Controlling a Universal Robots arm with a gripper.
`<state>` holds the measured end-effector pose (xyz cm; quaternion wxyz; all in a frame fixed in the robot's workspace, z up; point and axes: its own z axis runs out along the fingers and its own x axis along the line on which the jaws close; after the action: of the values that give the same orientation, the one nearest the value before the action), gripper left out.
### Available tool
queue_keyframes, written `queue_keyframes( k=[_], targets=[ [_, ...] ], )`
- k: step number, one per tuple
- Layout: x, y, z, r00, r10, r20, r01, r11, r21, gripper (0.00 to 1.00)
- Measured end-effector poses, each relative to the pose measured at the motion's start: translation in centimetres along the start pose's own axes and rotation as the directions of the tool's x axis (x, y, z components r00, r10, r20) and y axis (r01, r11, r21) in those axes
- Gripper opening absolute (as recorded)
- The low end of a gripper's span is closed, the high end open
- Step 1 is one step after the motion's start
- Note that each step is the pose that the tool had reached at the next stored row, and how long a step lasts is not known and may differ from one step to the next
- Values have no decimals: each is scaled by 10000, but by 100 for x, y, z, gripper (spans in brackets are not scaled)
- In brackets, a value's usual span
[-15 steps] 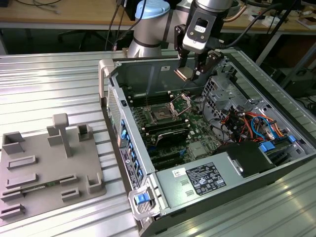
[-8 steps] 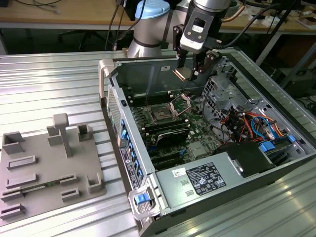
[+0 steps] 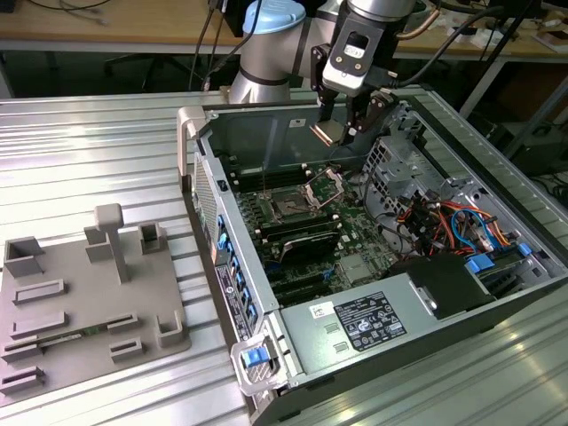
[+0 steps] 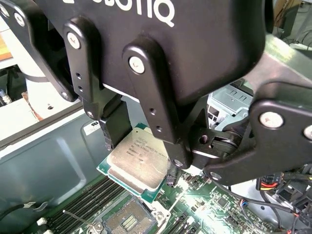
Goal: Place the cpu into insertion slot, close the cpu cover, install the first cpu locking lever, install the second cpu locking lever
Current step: 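Place the cpu into insertion slot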
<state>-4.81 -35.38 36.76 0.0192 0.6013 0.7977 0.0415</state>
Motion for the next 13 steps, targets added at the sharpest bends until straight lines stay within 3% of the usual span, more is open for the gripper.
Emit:
queue_keyframes(
  k=[5, 11, 13],
  targets=[
    [1, -3, 2, 9968, 797, 69, -797, 9968, -19, 55],
    [22, -76, -3, 9927, 1203, 104, -1202, 9927, -31, 55],
    [26, -89, -2, 9889, 1483, 129, -1483, 9889, -38, 55]
  ],
)
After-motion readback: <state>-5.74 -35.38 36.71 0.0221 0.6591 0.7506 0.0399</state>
